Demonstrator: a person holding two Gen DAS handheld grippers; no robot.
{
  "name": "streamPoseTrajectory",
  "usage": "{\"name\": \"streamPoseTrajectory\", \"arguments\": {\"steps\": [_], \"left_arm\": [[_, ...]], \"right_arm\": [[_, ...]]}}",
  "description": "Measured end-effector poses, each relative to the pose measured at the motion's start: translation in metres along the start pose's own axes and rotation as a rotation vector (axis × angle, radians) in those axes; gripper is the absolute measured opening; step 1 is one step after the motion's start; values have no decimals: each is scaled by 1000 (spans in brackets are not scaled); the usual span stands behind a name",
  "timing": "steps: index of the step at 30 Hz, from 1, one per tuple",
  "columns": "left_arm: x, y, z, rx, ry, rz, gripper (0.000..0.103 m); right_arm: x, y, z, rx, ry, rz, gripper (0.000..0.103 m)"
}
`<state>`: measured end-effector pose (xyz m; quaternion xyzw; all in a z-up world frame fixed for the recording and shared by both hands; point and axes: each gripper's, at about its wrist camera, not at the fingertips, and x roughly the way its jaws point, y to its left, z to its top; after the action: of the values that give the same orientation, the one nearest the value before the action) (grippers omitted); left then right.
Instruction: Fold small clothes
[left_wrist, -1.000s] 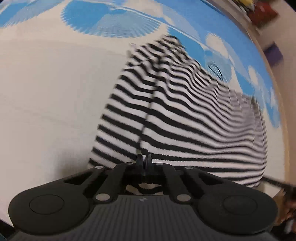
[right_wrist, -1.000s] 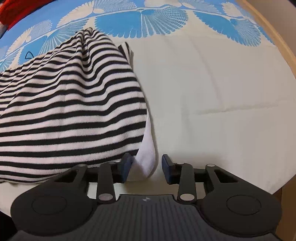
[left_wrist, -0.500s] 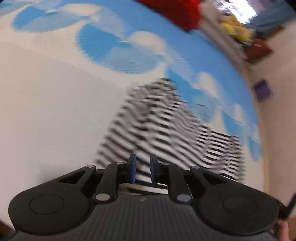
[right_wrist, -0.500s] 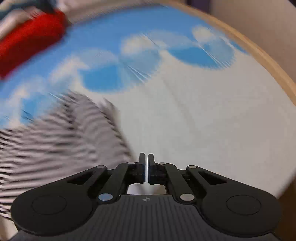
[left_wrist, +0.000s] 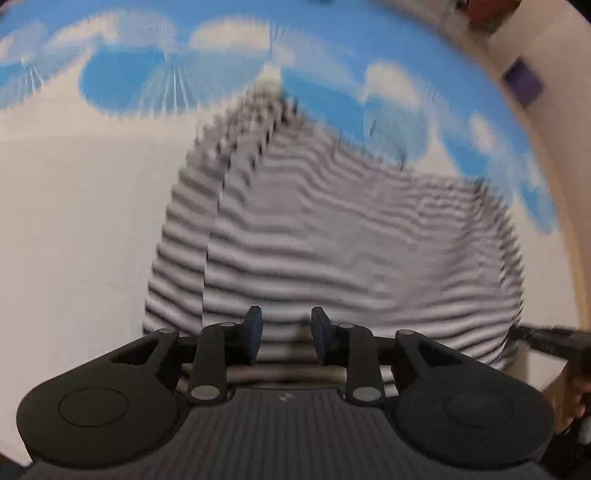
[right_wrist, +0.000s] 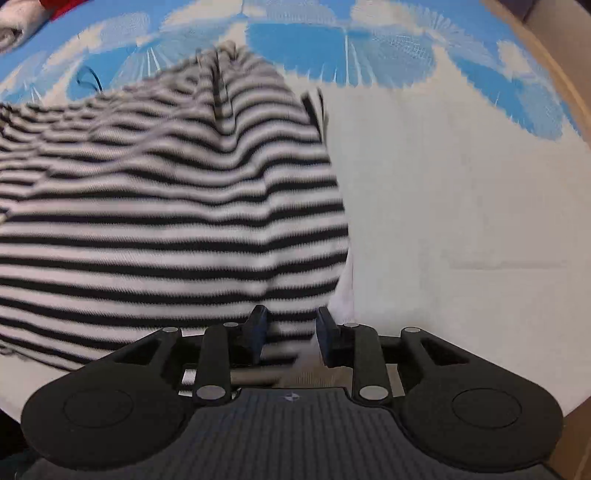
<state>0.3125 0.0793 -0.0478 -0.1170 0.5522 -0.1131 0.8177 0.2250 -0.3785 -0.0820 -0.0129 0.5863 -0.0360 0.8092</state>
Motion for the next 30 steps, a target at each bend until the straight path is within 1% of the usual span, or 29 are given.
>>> {"name": "streamPoseTrajectory", "arguments": {"steps": [1,2,3,4,5,6,7,8,10,11,12,13,16,17,19,20,21,23,25,27,29,30], "left_arm": [[-4,1,2,-8,-37,20,37],[-3,3,5,-17,-53,52,37],[2,7,6,-25,-47,91,37],[11,11,7,-29,-20,124,37],[23,14,7,-29,32,161,37],[35,16,6,-17,84,191,37],[43,16,4,4,116,214,37],[45,15,4,19,118,226,37],[38,12,6,25,84,231,37],[30,11,7,21,49,222,39],[22,10,8,21,8,205,45],[15,9,8,24,-28,193,54],[-6,9,6,40,-123,205,65],[-9,7,5,57,-144,214,66],[-20,4,1,100,-179,225,66],[-26,2,-5,123,-198,230,66],[-33,-2,-12,149,-218,238,66],[-45,-4,-23,210,-268,256,67],[-59,-8,-35,253,-316,268,67],[-73,-6,-46,243,-359,256,67],[-90,-1,-56,213,-385,220,66],[-97,4,-61,193,-389,199,62]], "right_arm": [[-6,0,1,8,-34,1,29],[-11,-2,3,22,-71,4,29],[-12,-4,4,38,-91,1,29],[-9,-8,6,58,-98,-15,32],[-5,-10,6,70,-84,-44,32],[1,-11,4,71,-52,-72,34],[8,-11,2,66,-22,-80,37],[9,-9,-1,58,-9,-83,37],[5,-3,-1,29,-27,-104,38],[0,-2,-1,28,-39,-105,38],[-6,-2,-1,39,-60,-100,38],[-13,-4,-1,54,-88,-99,38],[-42,-7,-3,86,-216,-127,38],[-53,-8,-4,97,-267,-135,39],[-75,-11,-8,115,-379,-144,47],[-86,-11,-13,122,-431,-141,49],[-93,-11,-15,126,-465,-133,52],[-109,-11,-23,138,-527,-100,53],[-119,-12,-33,147,-568,-69,55],[-128,-12,-40,142,-601,-60,55],[-132,-11,-45,110,-628,-75,57],[-132,-10,-48,82,-640,-88,58]]}}
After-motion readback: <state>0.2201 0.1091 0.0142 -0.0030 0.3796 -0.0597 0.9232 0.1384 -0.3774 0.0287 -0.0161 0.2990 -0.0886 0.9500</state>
